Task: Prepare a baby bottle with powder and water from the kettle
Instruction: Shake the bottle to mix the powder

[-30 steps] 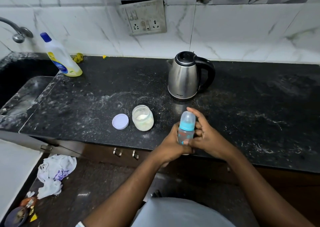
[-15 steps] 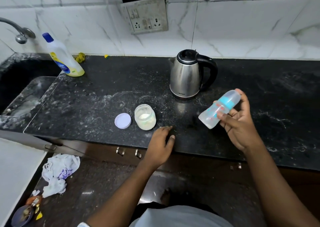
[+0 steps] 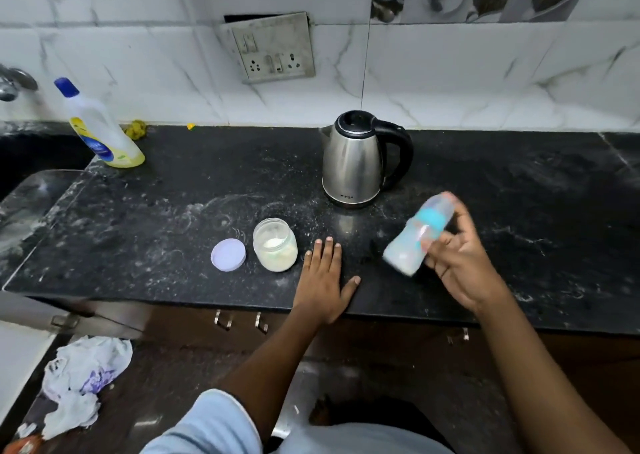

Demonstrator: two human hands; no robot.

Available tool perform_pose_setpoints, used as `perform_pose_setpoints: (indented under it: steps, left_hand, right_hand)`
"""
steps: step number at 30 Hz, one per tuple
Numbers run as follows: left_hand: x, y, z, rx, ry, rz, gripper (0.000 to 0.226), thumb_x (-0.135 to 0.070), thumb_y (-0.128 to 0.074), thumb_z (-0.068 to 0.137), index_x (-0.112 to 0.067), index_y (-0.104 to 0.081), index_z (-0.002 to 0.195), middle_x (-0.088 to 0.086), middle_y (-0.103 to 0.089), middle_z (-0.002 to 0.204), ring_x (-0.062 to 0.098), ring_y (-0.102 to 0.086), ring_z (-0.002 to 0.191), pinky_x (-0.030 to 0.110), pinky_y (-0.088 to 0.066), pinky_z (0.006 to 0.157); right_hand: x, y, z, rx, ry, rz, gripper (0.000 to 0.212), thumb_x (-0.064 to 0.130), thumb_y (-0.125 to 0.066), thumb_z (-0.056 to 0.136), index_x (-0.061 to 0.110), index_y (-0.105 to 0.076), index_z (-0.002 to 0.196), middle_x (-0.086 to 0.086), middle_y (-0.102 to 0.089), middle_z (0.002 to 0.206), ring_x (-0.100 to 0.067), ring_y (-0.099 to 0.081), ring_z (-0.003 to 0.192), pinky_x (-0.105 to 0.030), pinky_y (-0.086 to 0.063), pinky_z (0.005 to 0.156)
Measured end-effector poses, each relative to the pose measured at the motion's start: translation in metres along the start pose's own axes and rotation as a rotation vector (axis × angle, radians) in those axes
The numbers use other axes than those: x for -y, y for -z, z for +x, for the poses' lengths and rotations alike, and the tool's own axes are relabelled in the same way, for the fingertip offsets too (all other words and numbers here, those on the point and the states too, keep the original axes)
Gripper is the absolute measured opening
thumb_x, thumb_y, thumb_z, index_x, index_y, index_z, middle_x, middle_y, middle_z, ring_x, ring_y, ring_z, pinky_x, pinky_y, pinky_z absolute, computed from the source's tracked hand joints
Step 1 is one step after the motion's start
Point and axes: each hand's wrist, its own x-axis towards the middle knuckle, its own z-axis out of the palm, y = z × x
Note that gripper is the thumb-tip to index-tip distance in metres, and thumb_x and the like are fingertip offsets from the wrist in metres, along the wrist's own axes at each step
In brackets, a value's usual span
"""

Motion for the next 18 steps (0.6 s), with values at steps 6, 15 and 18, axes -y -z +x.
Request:
perform_pose_setpoints:
  steps: [6,15,18]
  left_hand:
    - [-0.002,-0.01,-0.001,0.049,0.041,0.107,0.098,-0.078,-0.013,0.098,-0.011,-0.006,0.17,0.012,0.004,0.179,0.031,0.01,0.165,0.053,0.007,0.131]
    - [-0.003,-0.018,0.0,0.025,0.058,0.134,0.098,-0.079,-0.014,0.099,-0.011,-0.007,0.17,0.013,-0.001,0.179,0.031,0.007,0.165,0.054,0.008,0.131]
    - [-0.002,-0.018,0.002,0.02,0.065,0.134,0.098,-0.079,-0.015,0.099,-0.011,-0.008,0.169,0.013,-0.003,0.179,0.031,0.004,0.165,0.054,0.008,0.132]
  right_hand:
    - [0.005,-0.001,0.008,0.251,-0.061,-0.137,0.101,0.006,-0.092,0.074,0.041,-0.042,0.154,-0.026,-0.066,0.137,-0.036,-0.066,0.126,-0.048,-0.058,0.099]
    - [0.013,0.009,0.021,0.131,-0.008,-0.011,0.093,0.0,-0.081,0.079,0.041,-0.042,0.154,-0.031,-0.059,0.143,-0.034,-0.065,0.127,-0.051,-0.059,0.099]
    - [0.011,0.011,0.025,0.177,-0.02,-0.064,0.097,-0.005,-0.08,0.082,0.042,-0.039,0.156,-0.033,-0.058,0.143,-0.034,-0.066,0.125,-0.045,-0.06,0.094]
